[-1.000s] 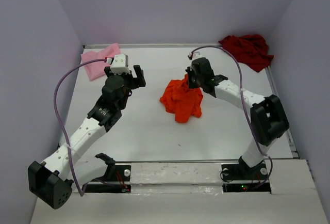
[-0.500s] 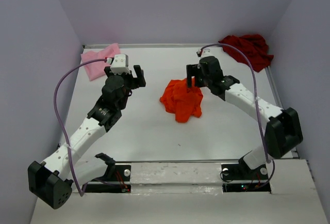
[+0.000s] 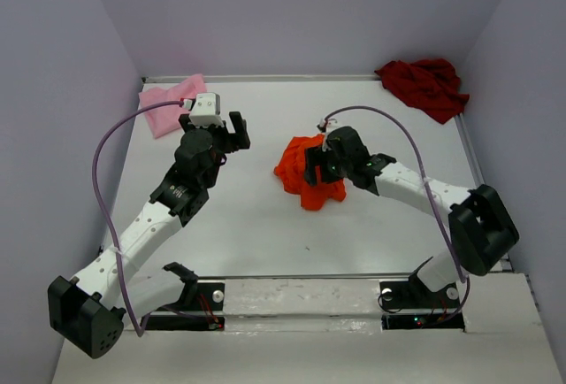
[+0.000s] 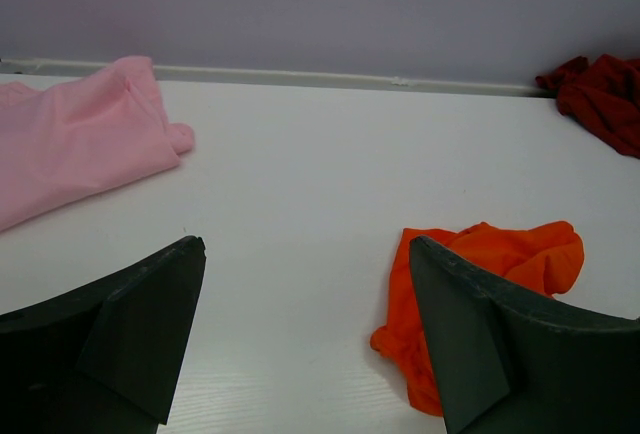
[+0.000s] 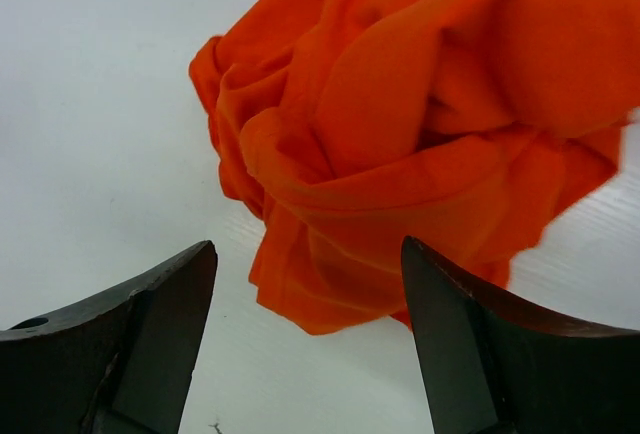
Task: Fold and stack the t-shirts
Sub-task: Flatten out the crumpled T-shirt at the center of the board.
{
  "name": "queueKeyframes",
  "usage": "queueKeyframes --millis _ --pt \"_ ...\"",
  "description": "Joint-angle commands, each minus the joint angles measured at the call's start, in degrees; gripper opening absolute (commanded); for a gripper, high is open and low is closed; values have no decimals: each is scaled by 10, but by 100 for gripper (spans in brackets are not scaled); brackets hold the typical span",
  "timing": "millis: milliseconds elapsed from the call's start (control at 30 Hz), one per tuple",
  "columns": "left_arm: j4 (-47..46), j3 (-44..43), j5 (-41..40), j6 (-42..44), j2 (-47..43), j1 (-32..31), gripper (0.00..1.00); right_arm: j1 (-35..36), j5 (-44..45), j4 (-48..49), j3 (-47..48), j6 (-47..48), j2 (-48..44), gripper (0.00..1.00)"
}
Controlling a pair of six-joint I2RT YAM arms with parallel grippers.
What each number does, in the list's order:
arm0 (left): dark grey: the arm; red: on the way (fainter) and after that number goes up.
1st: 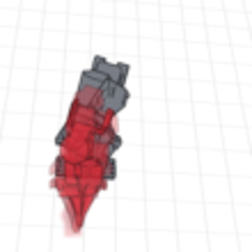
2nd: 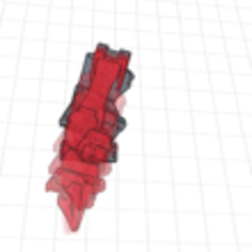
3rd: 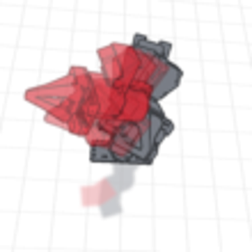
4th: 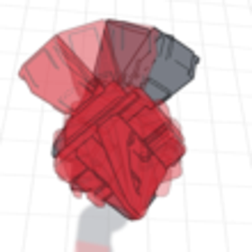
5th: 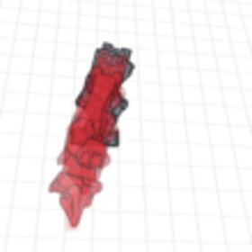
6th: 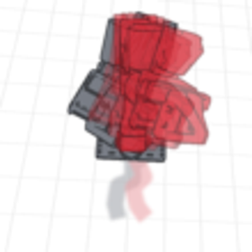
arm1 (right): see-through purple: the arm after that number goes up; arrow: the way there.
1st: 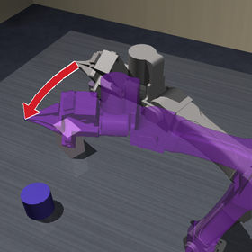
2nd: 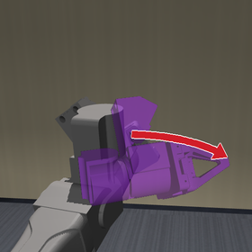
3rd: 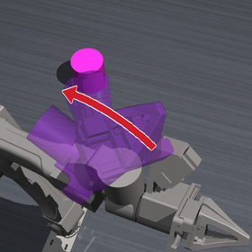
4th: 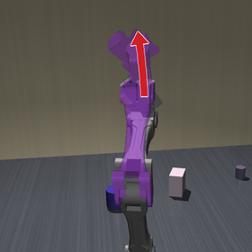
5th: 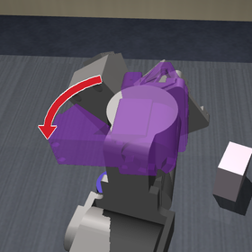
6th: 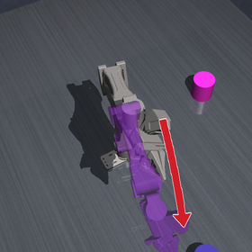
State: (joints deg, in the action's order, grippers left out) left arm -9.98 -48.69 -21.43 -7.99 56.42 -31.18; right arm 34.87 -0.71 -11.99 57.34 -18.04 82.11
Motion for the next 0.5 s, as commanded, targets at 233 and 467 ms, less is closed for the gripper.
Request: queueKeyframes --millis 233,467 --pt "-17 -13 -2 3 -1 -4 93 70 -25 30 109 64 132 80" --pt "-18 -12 -1 3 0 -4 93 70 -16 -1 152 70 136 80"
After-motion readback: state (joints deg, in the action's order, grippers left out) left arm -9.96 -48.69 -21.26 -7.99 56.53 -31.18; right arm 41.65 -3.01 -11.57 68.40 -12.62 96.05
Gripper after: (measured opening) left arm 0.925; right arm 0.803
